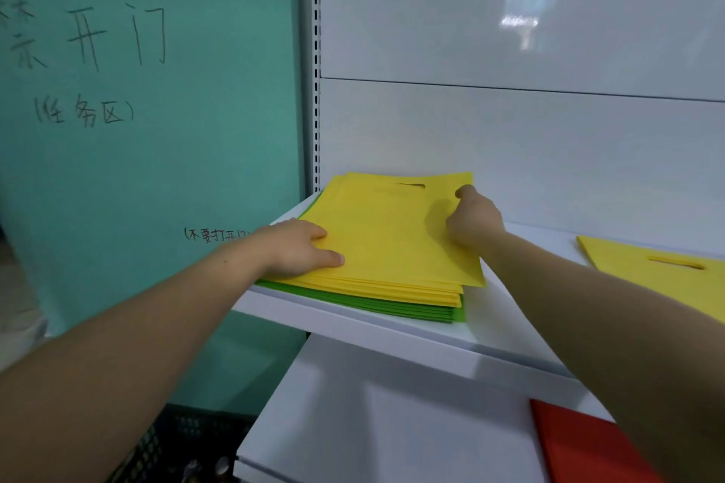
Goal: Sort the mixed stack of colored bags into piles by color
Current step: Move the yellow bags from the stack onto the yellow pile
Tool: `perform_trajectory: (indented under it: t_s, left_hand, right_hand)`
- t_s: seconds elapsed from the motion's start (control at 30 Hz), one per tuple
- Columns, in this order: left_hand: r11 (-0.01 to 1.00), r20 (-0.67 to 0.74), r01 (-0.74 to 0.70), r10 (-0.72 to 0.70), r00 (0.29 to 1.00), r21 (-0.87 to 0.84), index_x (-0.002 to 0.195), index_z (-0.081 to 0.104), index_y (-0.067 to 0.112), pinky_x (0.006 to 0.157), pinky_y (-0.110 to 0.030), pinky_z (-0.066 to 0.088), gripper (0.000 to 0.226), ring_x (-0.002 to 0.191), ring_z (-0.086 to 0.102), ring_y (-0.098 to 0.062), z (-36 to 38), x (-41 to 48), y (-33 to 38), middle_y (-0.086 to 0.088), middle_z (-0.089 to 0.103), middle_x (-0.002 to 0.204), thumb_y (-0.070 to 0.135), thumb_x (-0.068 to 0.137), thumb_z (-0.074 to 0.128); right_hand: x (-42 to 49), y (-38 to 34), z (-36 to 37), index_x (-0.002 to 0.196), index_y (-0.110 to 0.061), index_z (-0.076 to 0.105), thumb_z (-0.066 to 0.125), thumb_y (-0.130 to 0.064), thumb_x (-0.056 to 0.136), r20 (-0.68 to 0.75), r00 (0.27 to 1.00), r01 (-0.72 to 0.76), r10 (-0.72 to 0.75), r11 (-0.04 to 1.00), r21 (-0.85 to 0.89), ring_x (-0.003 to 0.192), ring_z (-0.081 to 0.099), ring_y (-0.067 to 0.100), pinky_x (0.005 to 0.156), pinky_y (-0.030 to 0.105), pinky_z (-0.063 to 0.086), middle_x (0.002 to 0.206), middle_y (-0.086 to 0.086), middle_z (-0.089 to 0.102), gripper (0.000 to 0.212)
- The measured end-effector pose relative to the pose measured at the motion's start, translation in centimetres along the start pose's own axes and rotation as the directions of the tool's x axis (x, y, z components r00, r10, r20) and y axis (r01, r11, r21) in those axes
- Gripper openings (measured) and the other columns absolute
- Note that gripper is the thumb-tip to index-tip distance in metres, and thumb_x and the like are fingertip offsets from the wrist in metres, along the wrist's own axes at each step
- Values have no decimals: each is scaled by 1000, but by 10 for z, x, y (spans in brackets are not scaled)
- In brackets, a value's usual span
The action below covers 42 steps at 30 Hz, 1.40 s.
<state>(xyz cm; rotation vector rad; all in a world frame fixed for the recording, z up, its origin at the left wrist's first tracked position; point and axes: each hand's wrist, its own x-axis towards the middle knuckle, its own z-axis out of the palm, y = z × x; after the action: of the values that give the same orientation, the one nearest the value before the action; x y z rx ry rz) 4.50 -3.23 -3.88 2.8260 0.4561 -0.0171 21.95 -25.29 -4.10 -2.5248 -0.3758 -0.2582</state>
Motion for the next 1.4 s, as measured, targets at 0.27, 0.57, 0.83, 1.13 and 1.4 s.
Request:
perform_trajectory:
  t_s: [0.27,0.57,0.83,1.13,1.4]
  left_hand:
    - [991,34,-32,37,999,-133,149,20,31,112,-38,28,89,138,30,-25,-5,-6,6,-1,23,156,65,77,59]
    - [601,-210,-256,147,967,-757,126,51,28,74,-30,43,46,94,57,-16,-10,-14,50,-7,52,130,29,84,69]
    - [577,-276,-411,311,910,-706,128,56,15,85,-22,37,45,103,50,-9,11,-35,131,-1,55,120,9,85,67]
    - [730,-299,-513,417,858,-452,142,41,17,93,-20,33,57,131,41,-19,61,-54,250,-3,40,148,16,90,62]
    - [846,-215,-391,333,918,-363,143,40,19,100,-26,35,59,130,42,-20,114,-61,332,-2,40,148,25,89,62]
  right_hand:
    - [-41,-2,-37,137,-15,44,38,-10,100,-335,904,340,-265,921,189,121,45,26,90,19,29,132,12,48,38]
    - [-98,12,-113,126,-27,52,43,-11,95,-613,789,335,-40,865,374,92,44,16,90,32,40,111,-10,49,36]
    - [-145,65,-170,131,-22,49,42,-12,98,-651,758,211,40,930,303,117,48,19,101,31,38,131,-3,51,35]
    - [-144,198,-228,138,-14,45,48,-22,98,-516,848,-78,121,992,104,122,46,29,96,31,36,135,12,50,41]
    - [-116,311,-239,136,-11,47,51,-21,97,-332,936,-105,117,993,56,122,48,32,95,31,37,134,16,52,41]
